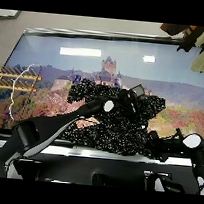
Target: Fold the clothes and pants, and hang the long-sleeved shirts on hangers.
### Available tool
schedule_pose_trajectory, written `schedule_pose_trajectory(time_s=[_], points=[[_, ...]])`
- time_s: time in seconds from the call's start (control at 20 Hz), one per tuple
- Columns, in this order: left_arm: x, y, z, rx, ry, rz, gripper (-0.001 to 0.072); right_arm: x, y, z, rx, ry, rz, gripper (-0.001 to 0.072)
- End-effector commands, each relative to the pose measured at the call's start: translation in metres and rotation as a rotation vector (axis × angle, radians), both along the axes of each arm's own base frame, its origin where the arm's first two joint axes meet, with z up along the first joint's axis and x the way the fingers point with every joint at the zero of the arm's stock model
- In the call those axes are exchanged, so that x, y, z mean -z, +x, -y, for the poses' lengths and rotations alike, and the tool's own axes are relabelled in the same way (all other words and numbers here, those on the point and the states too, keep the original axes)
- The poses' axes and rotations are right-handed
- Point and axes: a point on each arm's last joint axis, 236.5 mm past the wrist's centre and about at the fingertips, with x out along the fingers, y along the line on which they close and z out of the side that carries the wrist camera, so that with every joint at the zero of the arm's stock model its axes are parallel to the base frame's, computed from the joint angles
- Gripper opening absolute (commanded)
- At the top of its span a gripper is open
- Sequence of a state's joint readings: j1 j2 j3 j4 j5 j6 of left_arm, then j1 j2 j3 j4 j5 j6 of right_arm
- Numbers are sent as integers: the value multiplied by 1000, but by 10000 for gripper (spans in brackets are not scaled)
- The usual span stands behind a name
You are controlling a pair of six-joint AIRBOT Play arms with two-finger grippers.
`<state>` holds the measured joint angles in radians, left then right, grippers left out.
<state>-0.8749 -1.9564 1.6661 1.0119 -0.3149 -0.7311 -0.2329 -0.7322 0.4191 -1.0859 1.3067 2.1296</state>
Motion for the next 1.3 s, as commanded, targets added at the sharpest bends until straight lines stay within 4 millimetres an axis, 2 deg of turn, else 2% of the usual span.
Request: schedule_pose_trajectory(time_s=[0.0, 0.25, 0.35, 0.45, 0.55, 0.65, 0.85, 0.95, 1.05, 1.15, 1.25], points=[[-3, -4, 5, -7, -28, -24, 23, 0, -1, 0, 0, 1, -3, 38], [-15, 0, 4, -36, -70, -48, 22, -1, -3, 1, -36, -6, 2, 38], [-36, 5, 1, -95, -140, -117, 21, -9, 3, 10, -68, -49, 29, 38], [-71, 15, -4, -125, -203, -154, 20, -32, 26, 26, -82, -122, 112, 37], [-115, 31, -17, -156, -264, -182, 20, -73, 59, 48, -82, -222, 239, 36], [-153, 49, -37, -205, -306, -239, 20, -125, 89, 67, -75, -313, 371, 36], [-229, 82, -92, -314, -405, -313, 20, -224, 152, 74, -77, -364, 641, 36], [-263, 95, -127, -390, -491, -328, 20, -268, 188, 66, -96, -329, 770, 36], [-293, 102, -160, -448, -557, -330, 20, -306, 223, 47, -144, -290, 895, 36], [-322, 104, -188, -479, -604, -297, 20, -340, 252, 14, -224, -273, 1013, 35], [-352, 102, -214, -498, -643, -248, 20, -370, 273, -17, -290, -286, 1110, 35]])
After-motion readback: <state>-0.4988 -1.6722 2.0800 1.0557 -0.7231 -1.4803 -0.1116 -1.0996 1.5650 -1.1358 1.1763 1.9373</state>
